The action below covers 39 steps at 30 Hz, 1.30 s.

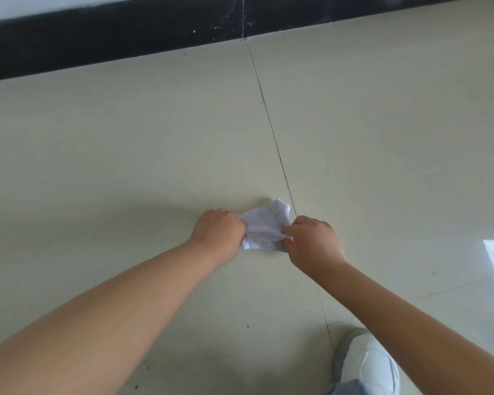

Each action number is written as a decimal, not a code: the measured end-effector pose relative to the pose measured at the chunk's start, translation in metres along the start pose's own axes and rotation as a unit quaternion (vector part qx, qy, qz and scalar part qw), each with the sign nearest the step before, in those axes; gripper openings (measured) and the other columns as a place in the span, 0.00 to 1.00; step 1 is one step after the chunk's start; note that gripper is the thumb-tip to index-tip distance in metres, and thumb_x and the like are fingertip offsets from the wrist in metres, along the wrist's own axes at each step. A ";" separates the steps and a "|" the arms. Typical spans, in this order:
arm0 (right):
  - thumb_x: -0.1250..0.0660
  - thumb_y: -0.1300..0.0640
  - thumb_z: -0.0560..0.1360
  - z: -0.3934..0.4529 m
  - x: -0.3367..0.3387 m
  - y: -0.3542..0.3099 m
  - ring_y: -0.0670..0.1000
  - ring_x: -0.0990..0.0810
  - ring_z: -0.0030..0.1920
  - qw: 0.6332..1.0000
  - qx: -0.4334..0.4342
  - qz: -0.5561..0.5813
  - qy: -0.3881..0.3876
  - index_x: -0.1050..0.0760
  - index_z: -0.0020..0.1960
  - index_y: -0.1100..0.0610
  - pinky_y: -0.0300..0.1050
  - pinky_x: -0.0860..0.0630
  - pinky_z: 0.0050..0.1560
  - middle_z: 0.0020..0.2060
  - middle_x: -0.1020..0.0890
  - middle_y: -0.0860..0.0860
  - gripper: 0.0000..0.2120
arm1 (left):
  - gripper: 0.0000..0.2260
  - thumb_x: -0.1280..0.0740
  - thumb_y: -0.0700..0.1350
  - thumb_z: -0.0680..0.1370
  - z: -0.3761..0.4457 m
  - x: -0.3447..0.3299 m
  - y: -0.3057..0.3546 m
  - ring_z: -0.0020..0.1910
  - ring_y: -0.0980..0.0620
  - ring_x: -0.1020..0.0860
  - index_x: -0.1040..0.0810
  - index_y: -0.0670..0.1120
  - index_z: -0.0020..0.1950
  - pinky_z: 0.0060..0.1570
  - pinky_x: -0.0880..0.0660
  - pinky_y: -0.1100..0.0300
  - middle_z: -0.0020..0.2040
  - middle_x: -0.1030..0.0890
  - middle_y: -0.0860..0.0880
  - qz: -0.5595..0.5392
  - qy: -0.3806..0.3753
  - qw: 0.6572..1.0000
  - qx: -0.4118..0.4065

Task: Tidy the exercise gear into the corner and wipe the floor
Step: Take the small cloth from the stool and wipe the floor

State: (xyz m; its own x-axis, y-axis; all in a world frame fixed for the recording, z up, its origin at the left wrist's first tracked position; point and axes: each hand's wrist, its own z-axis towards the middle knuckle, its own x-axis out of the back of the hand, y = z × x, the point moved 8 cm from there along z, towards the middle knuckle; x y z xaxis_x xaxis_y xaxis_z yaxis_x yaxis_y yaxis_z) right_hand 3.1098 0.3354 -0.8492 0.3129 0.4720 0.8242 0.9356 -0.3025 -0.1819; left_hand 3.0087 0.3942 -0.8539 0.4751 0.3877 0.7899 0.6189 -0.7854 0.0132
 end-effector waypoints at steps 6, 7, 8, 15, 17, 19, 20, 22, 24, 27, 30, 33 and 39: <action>0.43 0.63 0.76 -0.051 0.035 -0.049 0.52 0.33 0.42 0.997 -0.032 0.038 -0.067 0.22 0.53 0.59 0.39 0.40 0.44 0.44 0.28 0.52 0.13 | 0.13 0.45 0.43 0.82 -0.070 0.030 -0.021 0.62 0.45 0.27 0.26 0.46 0.63 0.55 0.30 0.55 0.60 0.25 0.45 -0.018 -0.002 0.999 0.029; 0.43 0.63 0.76 -0.060 0.047 -0.060 0.52 0.33 0.42 0.996 -0.033 0.041 -0.066 0.22 0.53 0.59 0.39 0.40 0.44 0.44 0.28 0.52 0.13 | 0.13 0.44 0.43 0.82 -0.085 0.041 -0.028 0.62 0.45 0.27 0.27 0.46 0.63 0.55 0.30 0.55 0.60 0.25 0.46 -0.025 0.001 0.999 0.035; 0.43 0.62 0.76 -0.070 0.060 -0.071 0.52 0.33 0.42 0.996 -0.032 0.045 -0.066 0.22 0.53 0.59 0.39 0.40 0.44 0.44 0.28 0.52 0.13 | 0.12 0.44 0.43 0.82 -0.101 0.053 -0.035 0.62 0.45 0.27 0.27 0.46 0.63 0.54 0.30 0.55 0.60 0.25 0.46 -0.032 0.003 0.999 0.042; 0.43 0.60 0.77 -0.145 0.203 -0.159 0.52 0.33 0.41 0.997 0.032 0.057 -0.031 0.22 0.51 0.60 0.39 0.42 0.44 0.42 0.27 0.53 0.11 | 0.14 0.47 0.46 0.83 -0.235 0.183 -0.092 0.61 0.46 0.28 0.26 0.44 0.61 0.51 0.30 0.56 0.59 0.25 0.46 -0.101 0.045 0.987 0.114; 0.43 0.60 0.77 -0.163 0.256 -0.186 0.54 0.30 0.43 0.997 0.059 0.047 -0.016 0.22 0.51 0.60 0.38 0.42 0.45 0.45 0.24 0.54 0.11 | 0.13 0.46 0.45 0.82 -0.274 0.229 -0.111 0.62 0.46 0.29 0.25 0.43 0.60 0.48 0.32 0.57 0.59 0.25 0.46 -0.130 0.073 0.976 0.157; 0.43 0.60 0.77 -0.180 0.312 -0.221 0.56 0.27 0.46 0.995 0.097 0.031 0.003 0.23 0.52 0.60 0.38 0.41 0.45 0.50 0.22 0.54 0.11 | 0.12 0.45 0.43 0.81 -0.320 0.275 -0.134 0.61 0.46 0.28 0.24 0.43 0.59 0.44 0.35 0.59 0.59 0.25 0.46 -0.150 0.105 0.961 0.209; 0.43 0.61 0.77 -0.187 0.337 -0.239 0.56 0.26 0.47 0.993 0.116 0.022 0.012 0.23 0.52 0.60 0.39 0.40 0.45 0.50 0.22 0.54 0.11 | 0.12 0.44 0.42 0.81 -0.341 0.295 -0.144 0.60 0.46 0.28 0.24 0.43 0.59 0.44 0.36 0.60 0.58 0.25 0.46 -0.152 0.121 0.954 0.230; 0.43 0.61 0.77 -0.206 0.387 -0.283 0.55 0.26 0.45 0.985 0.170 -0.007 0.026 0.23 0.52 0.59 0.39 0.39 0.46 0.48 0.22 0.54 0.11 | 0.12 0.44 0.42 0.81 -0.394 0.333 -0.169 0.59 0.46 0.27 0.24 0.43 0.59 0.45 0.33 0.59 0.57 0.24 0.46 -0.158 0.152 0.934 0.282; 0.42 0.61 0.76 -0.233 0.433 -0.328 0.53 0.29 0.43 0.971 0.230 -0.038 0.044 0.23 0.51 0.58 0.39 0.39 0.47 0.44 0.25 0.52 0.10 | 0.12 0.44 0.42 0.81 -0.454 0.364 -0.189 0.57 0.45 0.26 0.23 0.43 0.58 0.45 0.32 0.59 0.56 0.23 0.45 -0.175 0.178 0.908 0.337; 0.42 0.62 0.76 -0.285 0.489 -0.397 0.55 0.24 0.50 0.944 0.314 -0.077 0.065 0.24 0.52 0.59 0.40 0.39 0.47 0.44 0.26 0.53 0.09 | 0.11 0.43 0.43 0.81 -0.552 0.394 -0.208 0.56 0.45 0.25 0.23 0.42 0.56 0.43 0.35 0.59 0.54 0.23 0.44 -0.203 0.220 0.859 0.414; 0.42 0.60 0.77 -0.350 0.520 -0.470 0.56 0.24 0.53 0.910 0.395 -0.097 0.076 0.23 0.55 0.59 0.43 0.35 0.51 0.49 0.24 0.55 0.12 | 0.11 0.42 0.45 0.81 -0.658 0.400 -0.217 0.54 0.45 0.24 0.23 0.42 0.56 0.42 0.35 0.60 0.54 0.23 0.44 -0.226 0.254 0.808 0.481; 0.43 0.60 0.77 -0.423 0.532 -0.539 0.56 0.24 0.52 0.880 0.457 -0.098 0.086 0.23 0.54 0.60 0.43 0.34 0.49 0.49 0.23 0.54 0.12 | 0.11 0.42 0.45 0.81 -0.768 0.391 -0.218 0.52 0.44 0.24 0.22 0.42 0.55 0.41 0.35 0.59 0.53 0.22 0.43 -0.253 0.286 0.752 0.537; 0.42 0.63 0.74 -0.603 0.511 -0.675 0.52 0.30 0.42 0.827 0.551 -0.082 0.074 0.22 0.49 0.62 0.38 0.37 0.33 0.32 0.37 0.48 0.10 | 0.11 0.42 0.45 0.81 -0.999 0.353 -0.181 0.51 0.45 0.23 0.22 0.43 0.52 0.40 0.35 0.60 0.51 0.22 0.44 -0.243 0.295 0.672 0.635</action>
State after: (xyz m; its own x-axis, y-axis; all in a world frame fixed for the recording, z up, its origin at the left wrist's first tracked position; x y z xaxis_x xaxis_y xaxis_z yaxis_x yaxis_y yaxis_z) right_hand 2.5401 0.2815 0.0186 0.2201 0.3006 0.9280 0.5692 0.7330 -0.3724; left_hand 2.4396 0.1908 0.0350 -0.0737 -0.1028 0.9920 0.8239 0.5541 0.1186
